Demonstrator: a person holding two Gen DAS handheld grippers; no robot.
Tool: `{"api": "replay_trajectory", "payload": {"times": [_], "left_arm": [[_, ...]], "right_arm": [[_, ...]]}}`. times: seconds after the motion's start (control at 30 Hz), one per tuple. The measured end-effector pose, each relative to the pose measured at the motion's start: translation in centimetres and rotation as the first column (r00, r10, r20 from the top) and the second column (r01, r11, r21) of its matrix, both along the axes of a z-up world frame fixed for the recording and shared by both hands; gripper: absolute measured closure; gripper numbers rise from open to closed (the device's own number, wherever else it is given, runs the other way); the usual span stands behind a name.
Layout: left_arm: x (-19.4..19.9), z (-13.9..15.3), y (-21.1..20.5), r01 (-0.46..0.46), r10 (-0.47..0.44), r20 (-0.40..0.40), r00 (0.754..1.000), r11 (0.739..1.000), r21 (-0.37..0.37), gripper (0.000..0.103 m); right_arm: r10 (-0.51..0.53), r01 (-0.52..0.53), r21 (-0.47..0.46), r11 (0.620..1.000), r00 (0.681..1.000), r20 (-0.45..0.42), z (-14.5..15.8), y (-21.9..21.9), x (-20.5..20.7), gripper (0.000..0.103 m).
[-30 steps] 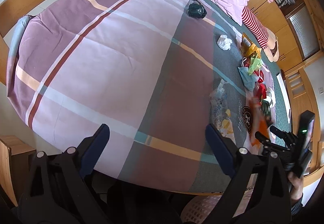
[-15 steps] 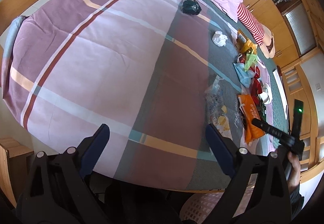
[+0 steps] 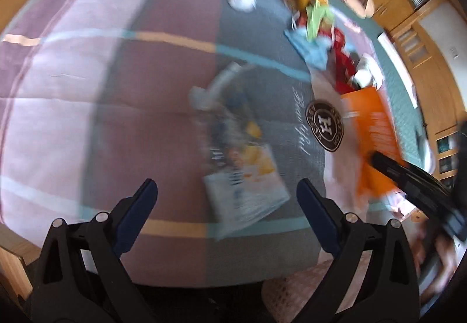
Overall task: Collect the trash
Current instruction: 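Grasp the clear plastic wrapper with the left gripper and lift it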
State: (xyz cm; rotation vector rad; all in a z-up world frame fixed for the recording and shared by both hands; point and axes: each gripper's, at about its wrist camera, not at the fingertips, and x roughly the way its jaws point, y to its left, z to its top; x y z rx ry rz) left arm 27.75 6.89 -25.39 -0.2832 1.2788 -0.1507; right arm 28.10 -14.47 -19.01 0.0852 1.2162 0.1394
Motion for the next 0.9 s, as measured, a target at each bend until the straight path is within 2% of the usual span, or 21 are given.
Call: {"api": "replay_trajectory", "payload": {"times": [0.13, 0.17, 0.23, 0.27, 0.3, 0.37, 0.43, 0.47, 0.57, 0.63, 0.73, 0.83, 0.9], "left_arm": [[1.4, -2.5, -3.5, 0.047, -0.040, -0.082, 0.996, 0.995, 0.089, 0.007], [1.6, -3.2, -4.4, 0.075, -0.064, -0.086, 0.994, 0.988, 0.132, 0.011], [1.5, -3.9, -5.3, 0.119, -0.102, -0.086, 0.991, 0.965, 0.233, 0.027], [1.2, -3.7, -5.7, 0.139, -0.130, -0.053, 0.990, 0.954, 0.265, 0.030], [1.0, -3.5, -5.6, 0.142, -0.137, -0.036, 0.990, 0.953, 0.267, 0.034], [0.6, -3.0, -5.2, 0.139, -0.146, 0.003, 0.989, 0.952, 0.273, 0.052], [0.1, -2.4, -4.6, 0.119, -0.135, 0.040, 0.990, 0.955, 0.272, 0.062], [-0.1, -2.0, -4.4, 0.109, -0.130, 0.062, 0.990, 0.958, 0.266, 0.063], [-1.5, 0.4, -3.7, 0.067, -0.116, 0.177, 0.977, 0.963, 0.262, 0.063], [-3.2, 2.8, -3.7, 0.035, -0.110, 0.258, 0.960, 0.960, 0.276, 0.063], [-6.2, 6.3, -3.9, 0.007, -0.096, 0.353, 0.931, 0.969, 0.246, 0.063], [-10.0, 10.4, -5.0, 0.011, -0.100, 0.442, 0.891, 0.980, 0.199, 0.063], [-12.1, 12.8, -5.7, 0.017, -0.116, 0.492, 0.863, 0.979, 0.202, 0.062]], "right_arm": [[-0.015, 0.013, 0.045, 0.999, 0.998, 0.061, 3.0, -2.1, -3.4, 0.053], [-0.023, 0.019, 0.052, 0.998, 0.997, 0.077, 3.6, -2.5, -4.3, 0.053], [-0.044, 0.037, 0.074, 0.997, 0.994, 0.101, 4.4, -3.3, -5.8, 0.053], [-0.059, 0.049, 0.090, 0.995, 0.992, 0.112, 4.7, -3.7, -6.6, 0.053], [-0.077, 0.064, 0.108, 0.992, 0.990, 0.121, 4.8, -4.1, -7.4, 0.053], [-0.104, 0.088, 0.127, 0.988, 0.986, 0.128, 5.0, -4.6, -8.7, 0.053], [-0.128, 0.110, 0.137, 0.984, 0.982, 0.135, 5.1, -5.0, -9.8, 0.053], [-0.137, 0.117, 0.140, 0.983, 0.980, 0.143, 5.2, -5.2, -10.4, 0.053], [-0.161, 0.134, 0.165, 0.977, 0.974, 0.162, 5.8, -5.8, -11.8, 0.053], [-0.177, 0.143, 0.181, 0.973, 0.967, 0.185, 6.5, -6.1, -12.8, 0.053], [-0.189, 0.149, 0.173, 0.973, 0.952, 0.241, 8.0, -6.3, -14.6, 0.053], [-0.198, 0.153, 0.168, 0.974, 0.933, 0.299, 9.8, -6.3, -16.5, 0.053], [-0.203, 0.150, 0.176, 0.973, 0.919, 0.338, 11.1, -6.3, -18.0, 0.053]]}}
